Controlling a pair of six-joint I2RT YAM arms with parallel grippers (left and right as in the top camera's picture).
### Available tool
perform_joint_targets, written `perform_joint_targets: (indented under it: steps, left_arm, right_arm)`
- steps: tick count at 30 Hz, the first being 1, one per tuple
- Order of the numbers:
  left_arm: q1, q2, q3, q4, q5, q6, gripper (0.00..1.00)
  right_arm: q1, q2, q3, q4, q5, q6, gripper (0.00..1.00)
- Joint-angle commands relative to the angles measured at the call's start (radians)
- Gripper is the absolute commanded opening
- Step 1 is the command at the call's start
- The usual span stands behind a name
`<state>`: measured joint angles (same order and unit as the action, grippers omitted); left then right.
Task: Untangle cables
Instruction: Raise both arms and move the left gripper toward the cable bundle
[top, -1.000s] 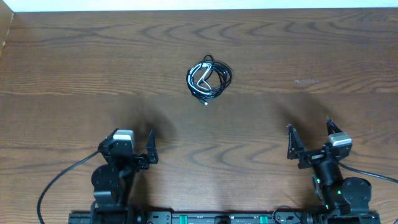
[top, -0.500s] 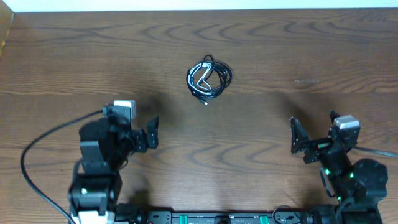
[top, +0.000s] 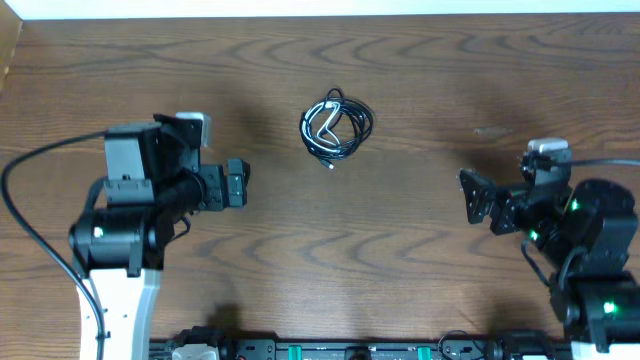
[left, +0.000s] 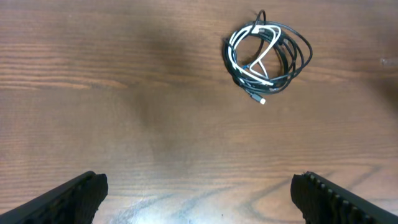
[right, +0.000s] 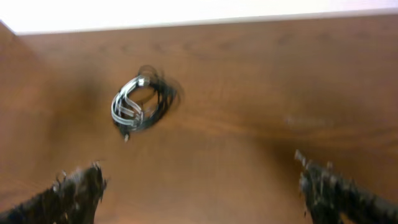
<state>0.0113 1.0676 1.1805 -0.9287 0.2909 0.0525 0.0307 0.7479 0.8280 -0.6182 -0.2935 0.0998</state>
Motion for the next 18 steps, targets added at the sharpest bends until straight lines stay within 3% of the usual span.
perform_joint_targets:
  steps: [1,13,18]
  left_arm:
    - [0.004,0.060,0.116,-0.061,0.016,0.006,0.99]
    - [0.004,0.321,0.549,-0.299,0.042,0.006,0.99]
    - [0.004,0.380,0.619,-0.259,0.042,0.006,0.99]
  right_arm:
    - [0.009,0.089,0.126,-0.070,-0.053,-0.055,0.99]
    - [0.009,0.433,0.541,-0.320,-0.115,-0.125,0.99]
    - [0.010,0.512,0.608,-0.322,-0.155,-0.124,0.99]
